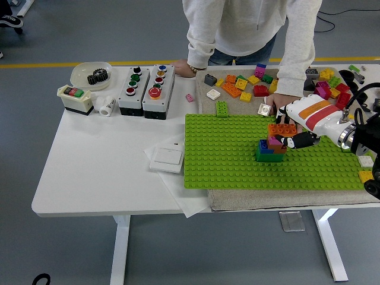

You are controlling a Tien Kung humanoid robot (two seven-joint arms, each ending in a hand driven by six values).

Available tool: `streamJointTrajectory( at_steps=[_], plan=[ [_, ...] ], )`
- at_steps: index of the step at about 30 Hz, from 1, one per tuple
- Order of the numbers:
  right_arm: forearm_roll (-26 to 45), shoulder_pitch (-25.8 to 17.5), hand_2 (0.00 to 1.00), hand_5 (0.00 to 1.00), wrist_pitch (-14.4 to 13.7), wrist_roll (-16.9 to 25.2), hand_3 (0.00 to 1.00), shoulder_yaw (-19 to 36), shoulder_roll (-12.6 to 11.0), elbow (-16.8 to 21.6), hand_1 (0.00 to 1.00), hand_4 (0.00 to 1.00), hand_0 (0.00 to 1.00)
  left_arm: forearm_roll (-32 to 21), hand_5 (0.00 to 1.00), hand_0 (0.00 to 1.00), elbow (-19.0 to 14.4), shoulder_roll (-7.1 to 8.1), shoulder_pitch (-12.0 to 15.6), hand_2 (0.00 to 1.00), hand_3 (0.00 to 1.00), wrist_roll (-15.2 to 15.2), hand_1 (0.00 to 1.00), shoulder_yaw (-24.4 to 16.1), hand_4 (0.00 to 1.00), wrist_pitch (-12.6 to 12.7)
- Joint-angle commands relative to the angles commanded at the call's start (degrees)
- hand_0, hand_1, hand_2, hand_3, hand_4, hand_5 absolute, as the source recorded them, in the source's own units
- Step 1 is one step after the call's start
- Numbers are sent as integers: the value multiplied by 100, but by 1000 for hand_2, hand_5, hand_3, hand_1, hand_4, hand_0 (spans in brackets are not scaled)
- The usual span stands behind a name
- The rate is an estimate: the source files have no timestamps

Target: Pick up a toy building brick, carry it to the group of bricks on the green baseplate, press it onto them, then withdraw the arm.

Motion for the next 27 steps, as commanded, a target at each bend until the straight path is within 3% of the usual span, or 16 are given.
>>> streamJointTrajectory(
  at_steps=[27],
  plan=[
    [129, -35, 507, 398, 22, 14, 536, 17, 55, -49, 426, 719, 311, 0, 620, 842, 2, -3, -17, 826, 634, 10, 840, 21, 719, 38]
  ],
)
